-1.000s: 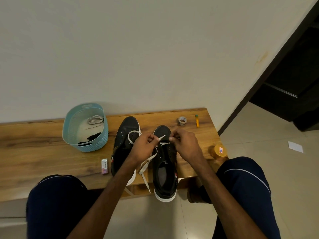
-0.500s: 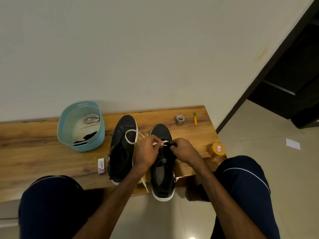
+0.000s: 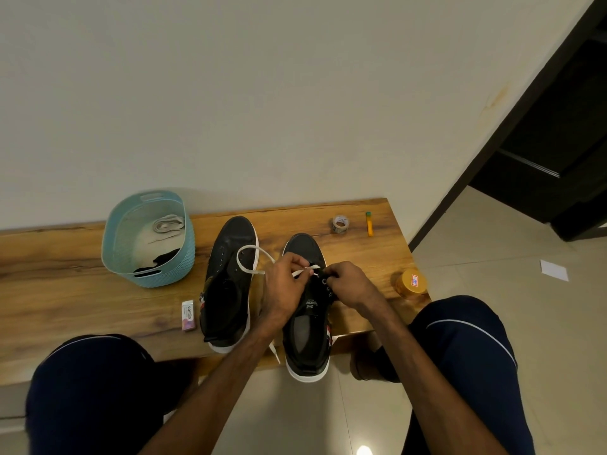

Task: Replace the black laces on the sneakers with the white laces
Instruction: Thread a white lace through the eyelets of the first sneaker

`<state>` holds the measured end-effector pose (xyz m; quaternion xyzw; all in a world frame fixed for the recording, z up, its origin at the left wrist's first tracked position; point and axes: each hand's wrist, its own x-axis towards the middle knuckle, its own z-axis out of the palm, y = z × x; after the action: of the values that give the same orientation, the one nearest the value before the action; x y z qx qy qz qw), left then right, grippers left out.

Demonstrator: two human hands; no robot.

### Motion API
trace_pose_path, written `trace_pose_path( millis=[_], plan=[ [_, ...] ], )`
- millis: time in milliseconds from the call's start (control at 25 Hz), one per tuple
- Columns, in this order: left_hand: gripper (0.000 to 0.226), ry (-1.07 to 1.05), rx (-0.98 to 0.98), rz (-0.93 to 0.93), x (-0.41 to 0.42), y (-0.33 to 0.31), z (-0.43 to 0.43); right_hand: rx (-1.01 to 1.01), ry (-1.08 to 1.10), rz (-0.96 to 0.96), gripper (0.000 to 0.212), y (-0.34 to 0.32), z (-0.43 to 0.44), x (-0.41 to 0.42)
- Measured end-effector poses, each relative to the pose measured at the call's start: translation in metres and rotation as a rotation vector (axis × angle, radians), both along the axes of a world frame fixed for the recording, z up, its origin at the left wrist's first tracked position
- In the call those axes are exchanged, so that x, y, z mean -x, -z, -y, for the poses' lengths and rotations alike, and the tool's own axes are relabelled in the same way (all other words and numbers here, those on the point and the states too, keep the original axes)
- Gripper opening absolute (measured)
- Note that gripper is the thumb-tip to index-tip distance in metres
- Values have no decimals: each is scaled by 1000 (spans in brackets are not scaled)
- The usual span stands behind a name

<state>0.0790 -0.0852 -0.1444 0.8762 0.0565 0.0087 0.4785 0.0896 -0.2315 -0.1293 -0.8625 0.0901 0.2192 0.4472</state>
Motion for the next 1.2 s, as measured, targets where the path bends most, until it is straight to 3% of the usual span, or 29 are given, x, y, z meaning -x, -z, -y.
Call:
trace_pose_path(
  millis=[160,240,320,440,480,520,640,680,720,760,840,880,960,1080,1120,1160,1200],
  plan=[
    [23,15,-40,33,0,0,1,-69,42,-31,23,6,0,0],
    [26,55,-85,44,0,0,0,-164,167,-50,27,10,-1,0],
    [32,128,-111,32,0,0,-2,-212,282,-28,18,14,-4,2],
    [55,174,-335,109,3,-2,-13,-168,320,115,11,6,-15,6],
    [64,155,-417,137,6,-3,-18,-239,372,158,12,-5,-17,7],
    [73,126,-466,136,9,-4,-22,-391,440,195,13,-20,-15,7],
    [90,63,-518,57,24,0,-28,-1102,543,318,16,-68,16,6],
    [91,50,-535,53,30,0,-27,-1222,518,341,18,-79,28,8],
    [90,35,-561,67,36,1,-25,-1164,469,355,19,-81,37,8],
    [86,22,-590,89,41,0,-21,-925,398,366,17,-78,41,8],
    [79,29,-604,114,48,0,-15,-218,194,393,8,-50,33,7],
    [75,53,-576,93,50,1,-13,17,72,399,5,-34,25,8],
    [65,85,-466,14,52,7,-13,279,-129,357,10,-12,4,14],
    [46,62,-372,-52,51,15,-16,530,-223,343,15,1,-16,18],
    [41,50,-369,-62,52,15,-16,517,-192,356,12,-5,-14,19],
    [37,38,-373,-61,52,16,-15,391,-136,368,11,-16,-9,18],
    [35,28,-380,-55,52,15,-13,126,-37,354,13,-33,0,17]
  ],
)
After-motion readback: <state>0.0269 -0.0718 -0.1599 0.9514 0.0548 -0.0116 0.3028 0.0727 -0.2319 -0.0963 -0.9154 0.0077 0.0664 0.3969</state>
